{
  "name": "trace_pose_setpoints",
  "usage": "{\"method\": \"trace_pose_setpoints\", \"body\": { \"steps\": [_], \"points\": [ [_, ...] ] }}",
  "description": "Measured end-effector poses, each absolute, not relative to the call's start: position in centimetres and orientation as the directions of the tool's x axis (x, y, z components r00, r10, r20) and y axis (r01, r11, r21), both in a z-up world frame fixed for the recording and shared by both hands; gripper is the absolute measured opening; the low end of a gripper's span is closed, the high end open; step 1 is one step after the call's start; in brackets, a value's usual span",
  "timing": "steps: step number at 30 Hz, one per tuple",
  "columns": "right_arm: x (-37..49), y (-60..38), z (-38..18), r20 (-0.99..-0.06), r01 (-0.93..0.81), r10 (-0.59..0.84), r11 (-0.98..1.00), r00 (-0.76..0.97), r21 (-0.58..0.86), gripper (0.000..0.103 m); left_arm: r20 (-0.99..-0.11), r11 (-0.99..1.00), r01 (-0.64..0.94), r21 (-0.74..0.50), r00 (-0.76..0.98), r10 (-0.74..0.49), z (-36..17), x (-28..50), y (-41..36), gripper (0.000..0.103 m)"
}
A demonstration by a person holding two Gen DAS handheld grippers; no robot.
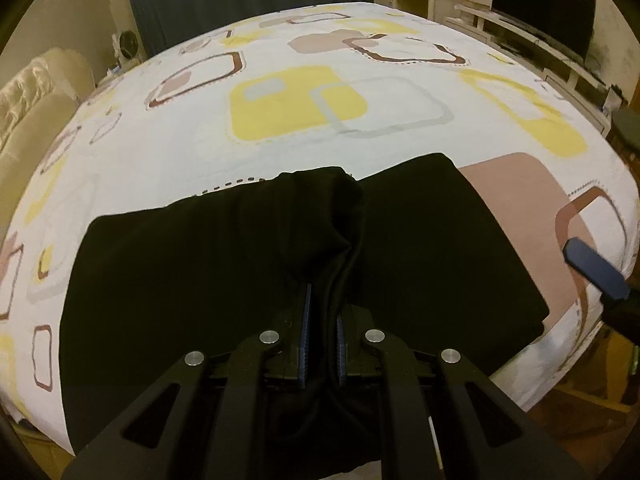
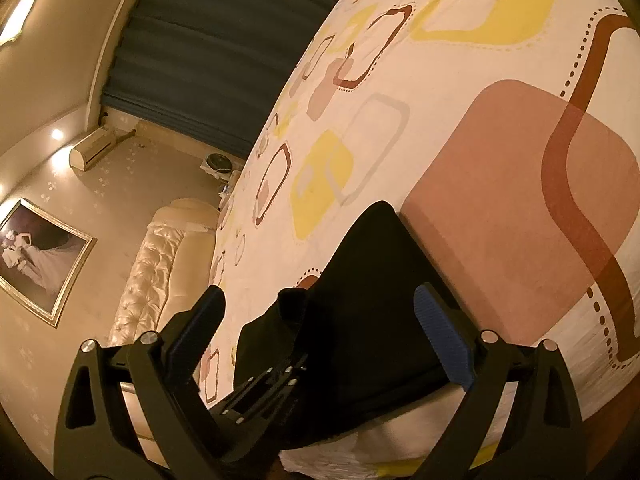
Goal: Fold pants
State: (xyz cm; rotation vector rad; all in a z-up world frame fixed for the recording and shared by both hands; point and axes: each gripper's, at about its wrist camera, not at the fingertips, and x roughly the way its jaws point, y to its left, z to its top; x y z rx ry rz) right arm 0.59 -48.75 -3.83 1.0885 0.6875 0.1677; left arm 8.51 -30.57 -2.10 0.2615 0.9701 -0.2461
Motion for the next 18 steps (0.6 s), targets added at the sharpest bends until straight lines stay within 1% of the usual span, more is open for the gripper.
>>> {"method": "trace_pose_setpoints", "body": {
  "steps": [8,11,14,16,17,18],
  "points": [
    [0.6,-48.7,-3.9,-0.425,0.201,0.449,0.465,0.786,0.863,0.096,-0.814,0.924,0.332,0.189,0.579,-0.041,-2.5,7.9,-31.6,0.011],
    [0.5,-48.8,-3.8,-0.422,0.197,0.449,0.466,0.787,0.863,0.096,-0.813,0.927,0.330,0.177,0.579,-0.051,-2.3,7.9,-31.6,0.013],
    [0.4,-49.0,-3.5,-0.413,0.192,0.447,0.460,0.793,0.867,0.096,-0.809,0.927,0.345,0.143,0.581,-0.091,-1.9,7.4,-31.4,0.024],
    [0.3,-49.2,-3.4,-0.409,0.188,0.445,0.461,0.797,0.867,0.096,-0.795,0.924,0.352,0.147,0.598,-0.102,-1.4,6.8,-31.4,0.042],
    [0.3,-49.2,-3.3,-0.407,0.187,0.443,0.460,0.799,0.868,0.096,-0.784,0.925,0.352,0.144,0.611,-0.110,-1.0,6.4,-31.2,0.058],
    [0.2,-49.3,-3.2,-0.403,0.184,0.443,0.459,0.801,0.869,0.096,-0.774,0.926,0.355,0.127,0.620,-0.131,-0.5,6.1,-31.0,0.063]
  ]
}}
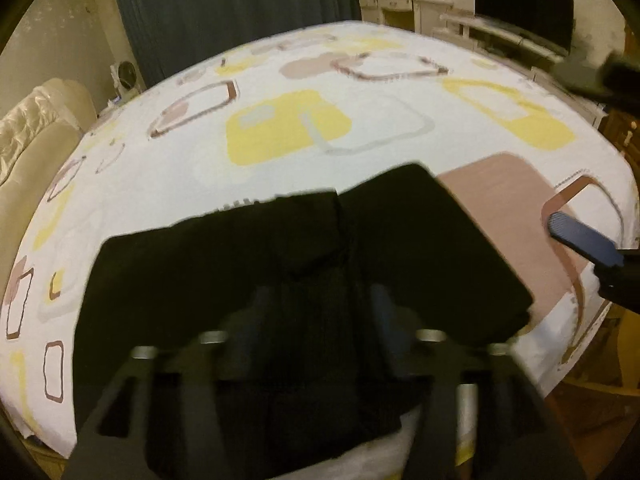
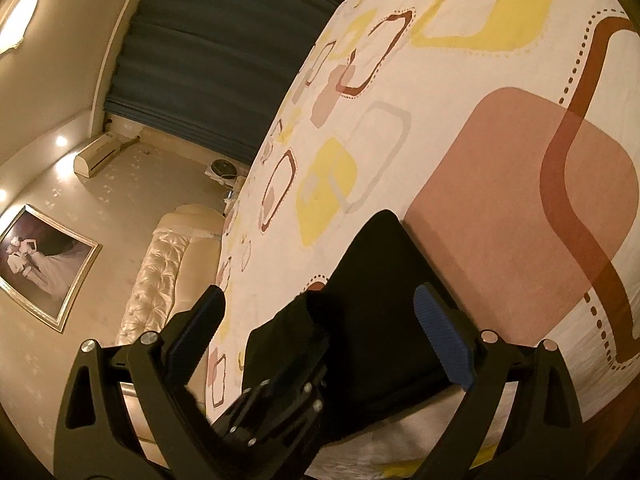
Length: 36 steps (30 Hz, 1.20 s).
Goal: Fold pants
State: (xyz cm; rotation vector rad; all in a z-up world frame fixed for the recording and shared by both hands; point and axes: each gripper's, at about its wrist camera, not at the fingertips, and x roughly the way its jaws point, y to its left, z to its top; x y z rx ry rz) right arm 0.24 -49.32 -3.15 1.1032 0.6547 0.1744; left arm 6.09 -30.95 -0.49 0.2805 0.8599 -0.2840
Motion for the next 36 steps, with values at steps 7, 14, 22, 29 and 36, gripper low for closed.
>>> {"method": "trace_pose_setpoints", "body": {
  "steps": [7,14,22,29,36],
  "points": [
    [0.3,-49.1,-2.9,-0.389,0.166,0.459,0.454,0.799,0.875,0.095,-0.719,0.932,0.356,-0.072,0.629,-0.296,4.0,4.7,-24.5,0.080],
    [2.6,-44.1,-3.8,-0.427,0.078,0.618,0.508,0.660,0.858,0.095,-0.711,0.962,0.244,-0.125,0.654,-0.258,3.8,5.0,-12.7,0.084],
    [5.7,-40.3,-5.9,-0.581,0.097,0.606,0.641,0.544,0.761,0.095,-0.773,0.981,0.099,-0.169,0.604,-0.194,-0.4,5.8,-4.1,0.084],
    [7.0,-37.8,-6.9,-0.640,0.078,0.616,0.689,0.460,0.720,0.081,-0.784,0.971,0.069,-0.228,0.578,-0.225,-1.3,6.6,-2.9,0.084],
    [7.0,-35.3,-7.7,-0.653,0.027,0.656,0.697,0.378,0.716,0.019,-0.795,0.971,0.073,-0.226,0.562,-0.227,-2.0,6.2,-2.6,0.084]
  ]
}}
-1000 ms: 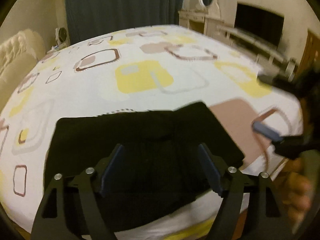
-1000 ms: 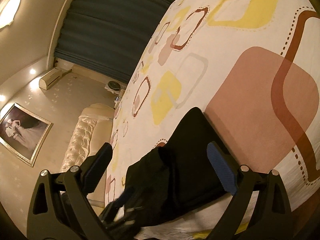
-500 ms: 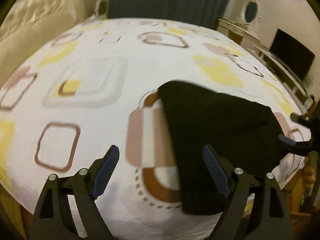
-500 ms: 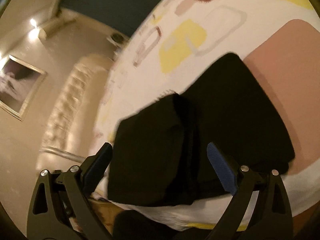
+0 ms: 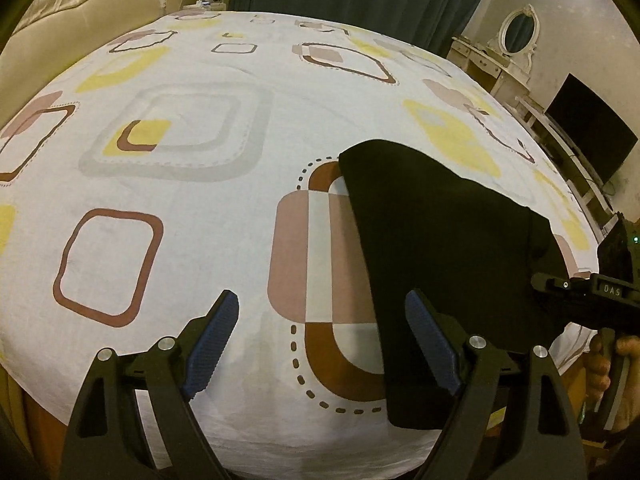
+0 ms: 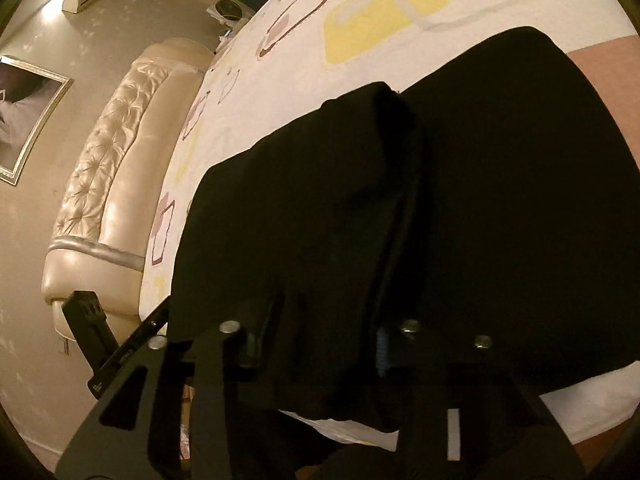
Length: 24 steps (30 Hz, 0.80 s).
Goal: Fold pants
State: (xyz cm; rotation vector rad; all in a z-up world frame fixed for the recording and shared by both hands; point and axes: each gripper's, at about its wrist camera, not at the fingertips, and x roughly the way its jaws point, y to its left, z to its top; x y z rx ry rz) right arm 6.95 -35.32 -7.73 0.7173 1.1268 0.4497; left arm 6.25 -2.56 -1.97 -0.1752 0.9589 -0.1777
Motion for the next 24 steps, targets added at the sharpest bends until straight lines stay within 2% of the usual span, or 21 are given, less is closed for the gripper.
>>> {"method": "trace_pose_setpoints", "body": {
  "steps": [1,3,9,13,21,24],
  "points": [
    [6.9,-35.5,-7.5,-0.649,0.024,0.659,0.695,0.380,0.719,0.015,-0.797,0.971,0.071,-0.227,0.560,-0.227,-2.1,6.2,-2.5,0.084],
    [6.5,-35.6,-6.1,-0.650,-0.011,0.642,0.715,0.406,0.699,0.013,-0.799,0.971,0.064,-0.230,0.557,-0.226,-2.2,6.3,-2.4,0.084],
    [5.8,-37.6,-0.5,-0.604,-0.096,0.618,0.734,0.503,0.672,0.012,-0.795,0.968,0.070,-0.240,0.558,-0.238,-2.1,6.2,-2.4,0.084],
    [5.7,-40.1,1.0,-0.610,-0.089,0.586,0.756,0.533,0.649,0.012,-0.791,0.966,0.089,-0.243,0.558,-0.251,-1.9,5.9,-2.8,0.084],
    [6.3,-44.9,-4.6,-0.696,0.070,0.512,0.778,0.504,0.624,0.012,-0.795,0.963,0.120,-0.242,0.545,-0.268,-1.9,5.6,-4.0,0.084],
    [6.2,-45.0,-6.8,-0.696,0.099,0.521,0.762,0.494,0.640,0.012,-0.797,0.963,0.125,-0.238,0.541,-0.267,-2.1,5.5,-4.3,0.084]
  ]
}}
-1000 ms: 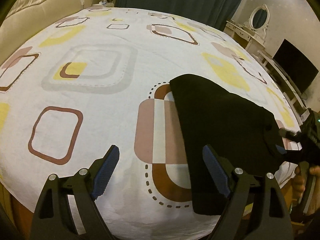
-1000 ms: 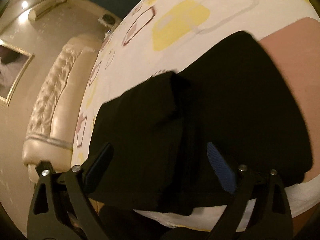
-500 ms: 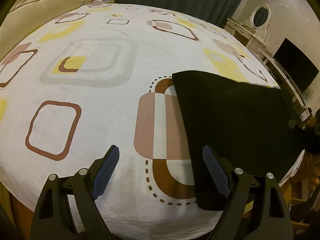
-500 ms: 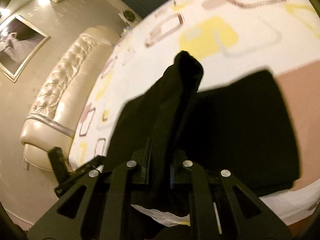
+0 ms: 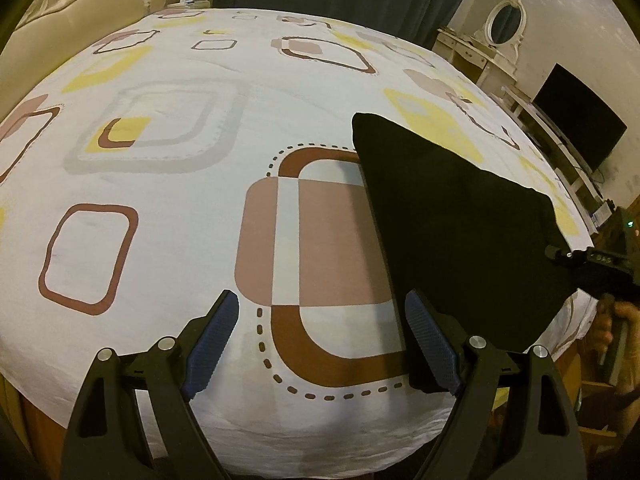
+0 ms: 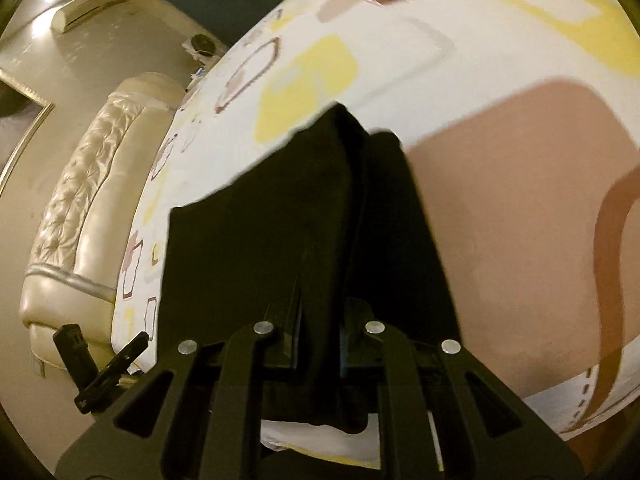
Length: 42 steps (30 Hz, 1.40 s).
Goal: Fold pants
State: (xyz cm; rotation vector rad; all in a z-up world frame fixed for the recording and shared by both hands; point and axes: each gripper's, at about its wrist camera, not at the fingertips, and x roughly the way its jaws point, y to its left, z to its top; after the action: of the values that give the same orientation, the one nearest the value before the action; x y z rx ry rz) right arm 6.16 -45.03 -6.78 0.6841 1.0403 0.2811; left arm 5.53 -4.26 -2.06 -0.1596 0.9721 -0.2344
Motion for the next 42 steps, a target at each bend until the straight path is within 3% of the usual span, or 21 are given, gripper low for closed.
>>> {"method": "trace_pose_setpoints", "body": {
  "steps": [13,21,25,27,29,32,35,42],
  "points": [
    [5.4,-47.1,-8.6,-0.622,0.117,0.579,0.676,0.527,0.728,0.015,-0.809,0.968,0.128,-0.217,0.532,-0.252,-2.6,5.5,-4.6,0.084],
    [2.2,-50.9,-8.7,-0.619,0.180,0.529,0.658,0.580,0.731,0.017,-0.812,0.966,0.122,-0.229,0.524,-0.259,-2.7,5.4,-4.6,0.084],
    [0.1,-53.2,-8.5,-0.670,0.250,0.455,0.686,0.586,0.684,0.028,-0.811,0.963,0.130,-0.234,0.521,-0.268,-2.7,5.2,-4.7,0.084],
    [-0.9,-54.5,-7.9,-0.643,0.262,0.457,0.650,0.615,0.713,0.060,-0.807,0.957,0.135,-0.256,0.516,-0.288,-2.5,5.2,-4.6,0.084],
    [-2.4,-55.9,-6.8,-0.587,0.266,0.445,0.595,0.677,0.758,0.072,-0.803,0.949,0.137,-0.285,0.506,-0.315,-2.4,5.3,-4.6,0.084],
    [-3.7,-57.5,-5.5,-0.472,0.214,0.474,0.500,0.744,0.839,0.075,-0.795,0.929,0.148,-0.340,0.483,-0.368,-2.4,5.3,-4.9,0.084],
    [-3.7,-57.7,-4.8,-0.418,0.188,0.479,0.456,0.772,0.870,0.081,-0.790,0.906,0.167,-0.389,0.446,-0.421,-2.8,5.3,-5.6,0.084],
    [-1.2,-54.1,-7.2,-0.471,0.197,0.556,0.481,0.685,0.854,0.081,-0.762,0.847,0.178,-0.501,0.372,-0.530,-4.2,5.9,-7.3,0.084]
  ]
}}
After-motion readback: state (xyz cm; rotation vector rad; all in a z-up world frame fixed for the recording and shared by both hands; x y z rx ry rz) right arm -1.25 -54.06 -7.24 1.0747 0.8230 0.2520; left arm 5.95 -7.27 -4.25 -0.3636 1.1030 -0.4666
